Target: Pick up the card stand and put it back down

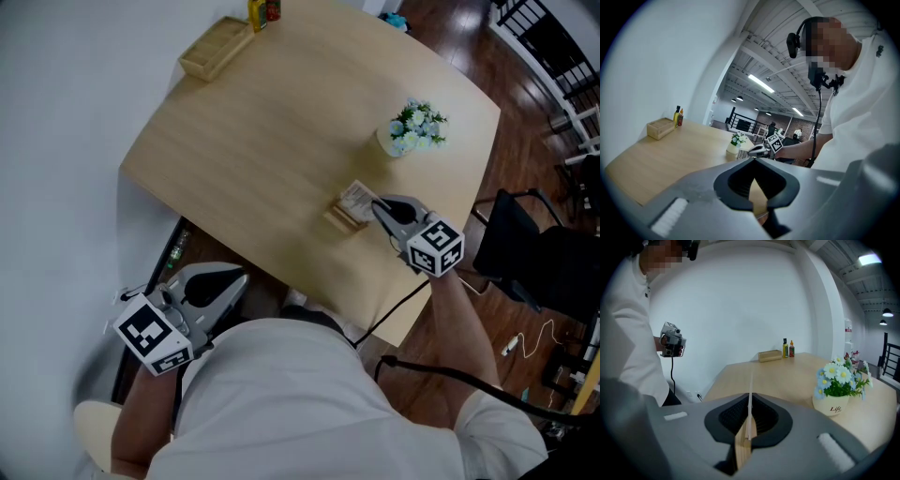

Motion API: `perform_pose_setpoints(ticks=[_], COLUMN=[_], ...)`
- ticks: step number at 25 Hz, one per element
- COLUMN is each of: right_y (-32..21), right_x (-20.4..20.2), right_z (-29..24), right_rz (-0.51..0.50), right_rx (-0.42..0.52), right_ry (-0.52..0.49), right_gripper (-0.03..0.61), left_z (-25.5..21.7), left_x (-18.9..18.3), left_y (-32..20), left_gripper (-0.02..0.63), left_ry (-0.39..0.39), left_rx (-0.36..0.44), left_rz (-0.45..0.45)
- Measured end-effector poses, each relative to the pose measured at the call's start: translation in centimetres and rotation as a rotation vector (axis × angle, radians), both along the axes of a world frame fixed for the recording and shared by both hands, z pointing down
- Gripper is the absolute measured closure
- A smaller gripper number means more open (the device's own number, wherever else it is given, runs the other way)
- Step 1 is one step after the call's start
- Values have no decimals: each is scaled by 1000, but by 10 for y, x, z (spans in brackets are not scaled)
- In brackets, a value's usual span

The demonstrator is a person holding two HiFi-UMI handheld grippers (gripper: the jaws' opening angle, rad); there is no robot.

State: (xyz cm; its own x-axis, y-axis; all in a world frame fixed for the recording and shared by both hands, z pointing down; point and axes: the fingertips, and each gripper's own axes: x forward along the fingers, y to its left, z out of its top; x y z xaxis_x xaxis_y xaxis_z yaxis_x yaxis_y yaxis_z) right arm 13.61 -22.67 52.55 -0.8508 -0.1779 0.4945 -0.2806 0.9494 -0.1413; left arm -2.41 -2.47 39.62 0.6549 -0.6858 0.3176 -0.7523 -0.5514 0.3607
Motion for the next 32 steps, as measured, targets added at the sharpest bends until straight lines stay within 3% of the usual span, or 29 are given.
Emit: perform_pose_setpoints(ticks=[28,32], right_y=[-1,-4], right_x=[1,0], right_z=[31,24], right_rz=[22,62], right_rx=[-23,-9], right_ry=[-10,-22], right_gripper=[551,489], left_z=[0,-3], left_x=[-3,-5], left_y=[1,-1], left_gripper=[611,612], left_ry=[-9,-14], left_rx=[-18,-9], left_rz=[27,57])
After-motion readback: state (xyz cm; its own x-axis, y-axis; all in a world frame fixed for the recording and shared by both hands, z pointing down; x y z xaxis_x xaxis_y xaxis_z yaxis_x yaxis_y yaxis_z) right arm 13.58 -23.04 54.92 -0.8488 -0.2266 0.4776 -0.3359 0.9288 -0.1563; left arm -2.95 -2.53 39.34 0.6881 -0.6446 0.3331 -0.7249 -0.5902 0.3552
